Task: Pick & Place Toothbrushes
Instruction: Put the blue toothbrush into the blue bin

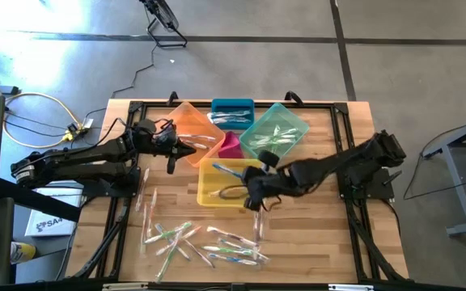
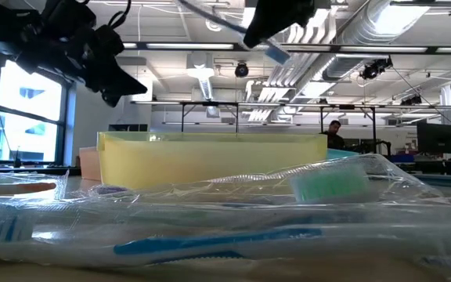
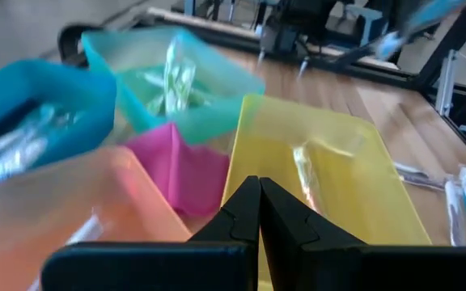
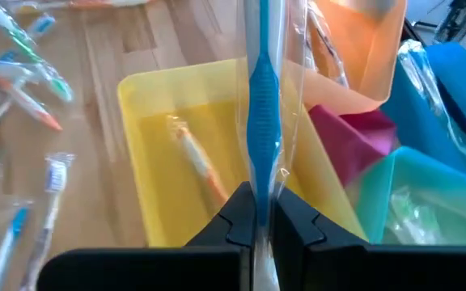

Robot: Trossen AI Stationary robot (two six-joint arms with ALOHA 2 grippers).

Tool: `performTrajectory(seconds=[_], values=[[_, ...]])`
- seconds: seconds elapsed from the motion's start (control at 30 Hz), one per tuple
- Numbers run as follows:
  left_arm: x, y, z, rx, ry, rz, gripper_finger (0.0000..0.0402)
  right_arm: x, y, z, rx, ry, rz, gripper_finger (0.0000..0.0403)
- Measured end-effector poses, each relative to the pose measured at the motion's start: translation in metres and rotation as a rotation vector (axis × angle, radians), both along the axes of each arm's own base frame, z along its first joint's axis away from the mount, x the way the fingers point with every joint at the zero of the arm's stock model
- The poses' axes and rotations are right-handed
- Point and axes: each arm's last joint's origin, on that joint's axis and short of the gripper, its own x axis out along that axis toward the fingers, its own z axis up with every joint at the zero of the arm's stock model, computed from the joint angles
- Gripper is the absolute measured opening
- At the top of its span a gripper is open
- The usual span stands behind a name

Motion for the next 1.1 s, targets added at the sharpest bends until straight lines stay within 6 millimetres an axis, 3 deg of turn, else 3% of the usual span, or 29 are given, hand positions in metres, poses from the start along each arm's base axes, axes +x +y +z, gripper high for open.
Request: performTrajectory(seconds=[0.27, 0.7, 0.97, 1.1], values=[[0.002, 0.001, 0.009, 0.086, -0.089, -0.011, 0.0006, 0.015, -0.054, 0.002, 0.006, 0.020, 0.074, 0.0010], [0.003, 0.002, 0.032, 0.269, -0.295, -0.008, 0.0006, 0.031, -0.128, 0.019, -0.063, -0.165, 0.140, 0.0010], [0.003, 0.002, 0.033, 0.275, -0.304, 0.004, 0.0007, 0.036, -0.143, 0.030, -0.127, -0.279, 0.142, 0.0010], [0.002, 0.002, 0.038, 0.296, -0.355, 0.008, 0.0031, 0.036, -0.144, 0.030, -0.117, -0.281, 0.183, 0.0010]])
